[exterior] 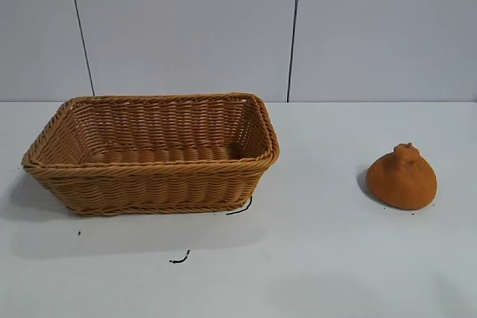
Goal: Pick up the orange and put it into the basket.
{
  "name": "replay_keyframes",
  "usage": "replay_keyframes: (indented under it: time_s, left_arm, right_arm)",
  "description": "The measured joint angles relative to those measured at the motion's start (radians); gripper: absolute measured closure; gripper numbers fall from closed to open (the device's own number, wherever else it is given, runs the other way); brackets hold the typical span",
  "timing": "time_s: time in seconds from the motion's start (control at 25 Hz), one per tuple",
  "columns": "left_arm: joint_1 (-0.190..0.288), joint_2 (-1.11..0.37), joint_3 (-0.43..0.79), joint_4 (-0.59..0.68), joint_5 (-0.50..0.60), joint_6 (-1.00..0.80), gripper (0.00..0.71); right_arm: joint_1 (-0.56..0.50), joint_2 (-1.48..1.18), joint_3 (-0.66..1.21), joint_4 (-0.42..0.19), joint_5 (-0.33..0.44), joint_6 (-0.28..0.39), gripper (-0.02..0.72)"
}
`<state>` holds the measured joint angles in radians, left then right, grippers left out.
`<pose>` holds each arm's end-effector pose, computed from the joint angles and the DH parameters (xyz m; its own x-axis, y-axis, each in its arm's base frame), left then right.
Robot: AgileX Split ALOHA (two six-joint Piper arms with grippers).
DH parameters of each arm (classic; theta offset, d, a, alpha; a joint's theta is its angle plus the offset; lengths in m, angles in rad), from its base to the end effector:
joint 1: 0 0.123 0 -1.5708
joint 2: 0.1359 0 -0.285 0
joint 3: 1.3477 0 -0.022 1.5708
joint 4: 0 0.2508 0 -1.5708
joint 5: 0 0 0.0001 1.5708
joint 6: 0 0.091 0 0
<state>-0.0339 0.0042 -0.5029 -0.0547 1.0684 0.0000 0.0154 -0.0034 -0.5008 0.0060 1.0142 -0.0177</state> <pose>-0.0050 -0.0042 0.2776 -0.4650 -0.0106 -0.8852 0.0641 0.9969 -0.0456 -0.0036 0.0004 0.2813 -0.4099 -0.0208 -0.9119 -0.0260 0.9996 -0.0112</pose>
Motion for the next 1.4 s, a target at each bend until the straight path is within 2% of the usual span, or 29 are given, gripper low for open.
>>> replay_keyframes:
  time_s: [0.4,0.56,0.84,1.08,1.4]
  left_arm:
    - [0.000,0.000,0.000,0.000,0.000,0.000,0.071]
    - [0.000,0.000,0.000,0.000,0.000,0.000,0.071]
    - [0.000,0.000,0.000,0.000,0.000,0.000,0.071]
    - [0.000,0.000,0.000,0.000,0.000,0.000,0.071]
    - [0.000,0.000,0.000,0.000,0.000,0.000,0.071]
  right_arm:
    - [0.000,0.000,0.000,0.000,-0.001,0.000,0.029]
    - [0.000,0.078,-0.010,0.000,0.001,0.000,0.029]
    - [0.000,0.524,-0.145,-0.006,0.032,0.057,0.029]
    - [0.000,0.932,-0.329,0.001,0.038,0.060,0.029]
    - [0.000,1.411,-0.593,0.045,-0.073,0.060,0.029]
